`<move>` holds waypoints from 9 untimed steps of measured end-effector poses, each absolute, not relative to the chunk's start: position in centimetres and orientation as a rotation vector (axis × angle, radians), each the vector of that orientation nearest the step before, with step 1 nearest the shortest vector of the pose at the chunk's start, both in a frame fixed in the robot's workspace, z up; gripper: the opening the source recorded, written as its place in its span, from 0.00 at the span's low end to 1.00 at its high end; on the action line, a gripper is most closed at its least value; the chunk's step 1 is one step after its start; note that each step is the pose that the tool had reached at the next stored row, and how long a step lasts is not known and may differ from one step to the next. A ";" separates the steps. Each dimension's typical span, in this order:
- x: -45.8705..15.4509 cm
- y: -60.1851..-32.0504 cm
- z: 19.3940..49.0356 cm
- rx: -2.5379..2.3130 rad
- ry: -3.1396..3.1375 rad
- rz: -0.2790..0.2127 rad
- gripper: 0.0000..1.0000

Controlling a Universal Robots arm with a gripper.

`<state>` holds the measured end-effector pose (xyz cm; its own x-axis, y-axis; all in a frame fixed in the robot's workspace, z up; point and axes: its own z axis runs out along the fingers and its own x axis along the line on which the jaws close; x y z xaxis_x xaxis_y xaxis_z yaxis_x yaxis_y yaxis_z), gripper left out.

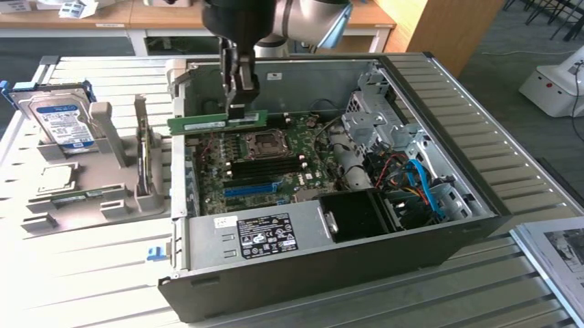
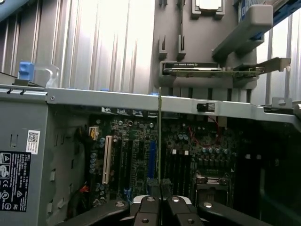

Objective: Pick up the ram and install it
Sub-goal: 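Pick up the ram and move it above insertion slot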

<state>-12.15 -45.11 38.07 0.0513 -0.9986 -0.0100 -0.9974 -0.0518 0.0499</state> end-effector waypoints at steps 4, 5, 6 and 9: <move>-11.0 -45.1 38.1 2.256 -2.143 -0.065 0.12; -10.7 -45.1 38.1 2.256 -2.143 -0.065 0.12; -10.5 -45.1 38.1 2.256 -2.143 -0.065 0.12; -9.6 -45.1 38.1 2.256 -2.143 -0.065 0.12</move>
<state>-9.59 -45.11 38.07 0.0514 -0.9986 -0.0101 -0.9974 -0.0518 0.0499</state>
